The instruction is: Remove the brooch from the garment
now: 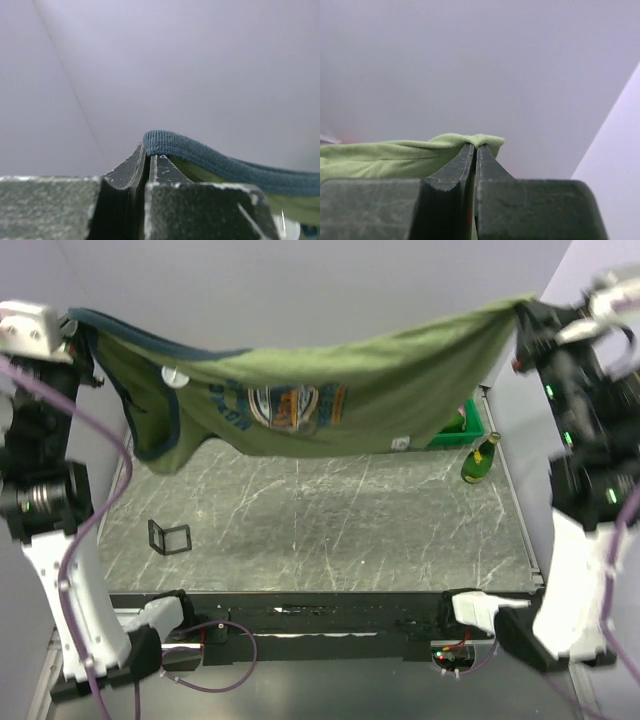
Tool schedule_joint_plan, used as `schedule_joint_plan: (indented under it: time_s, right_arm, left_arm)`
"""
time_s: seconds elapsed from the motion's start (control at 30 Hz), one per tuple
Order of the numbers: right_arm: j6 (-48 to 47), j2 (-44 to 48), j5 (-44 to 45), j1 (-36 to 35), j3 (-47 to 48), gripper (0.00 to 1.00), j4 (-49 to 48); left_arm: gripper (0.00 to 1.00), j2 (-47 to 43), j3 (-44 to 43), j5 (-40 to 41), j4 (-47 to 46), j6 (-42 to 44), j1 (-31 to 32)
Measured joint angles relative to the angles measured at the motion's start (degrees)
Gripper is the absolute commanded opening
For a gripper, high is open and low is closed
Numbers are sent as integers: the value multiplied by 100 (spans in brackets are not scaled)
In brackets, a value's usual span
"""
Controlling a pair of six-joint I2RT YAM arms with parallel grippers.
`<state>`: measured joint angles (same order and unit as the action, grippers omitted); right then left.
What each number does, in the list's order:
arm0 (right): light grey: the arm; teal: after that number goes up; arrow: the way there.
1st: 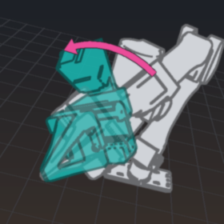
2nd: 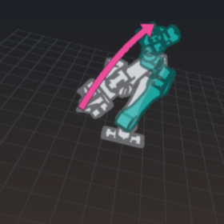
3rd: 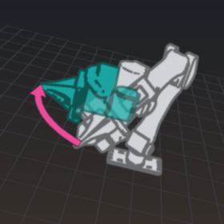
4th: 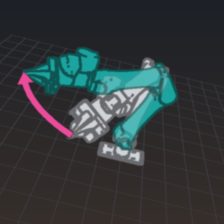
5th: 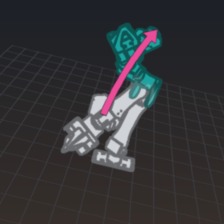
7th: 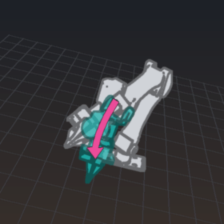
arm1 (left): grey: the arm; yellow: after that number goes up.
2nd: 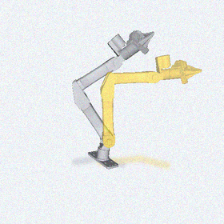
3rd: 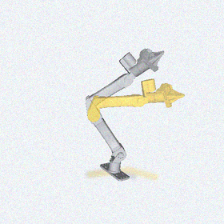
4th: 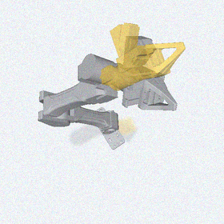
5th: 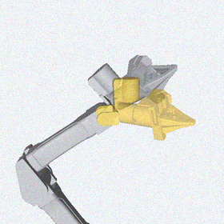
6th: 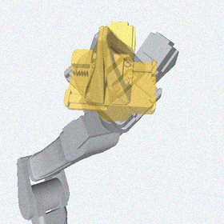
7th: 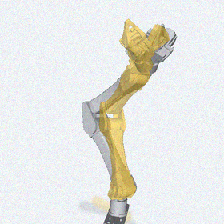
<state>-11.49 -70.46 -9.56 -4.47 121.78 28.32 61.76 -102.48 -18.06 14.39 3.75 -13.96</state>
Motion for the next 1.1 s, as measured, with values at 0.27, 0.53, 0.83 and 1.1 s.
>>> schedule_joint_plan:
  time_s: [0.27,0.53,0.83,1.1]
  right_arm:
    - [13,1655,-219,2,-1346,0,79]
    - [-76,1646,-404,2,-3624,0,-221]
    - [-317,-664,-614,0,-4848,0,-658]
    - [-361,-3405,-55,-26,-3182,23,-920]
  left_arm:
    - [4,-1075,575,-264,269,-192,0]
    - [6,-1187,2223,-439,424,-166,0]
    - [3,568,4013,-927,308,-127,0]
    - [9,2977,3062,-1034,-22,-184,11]
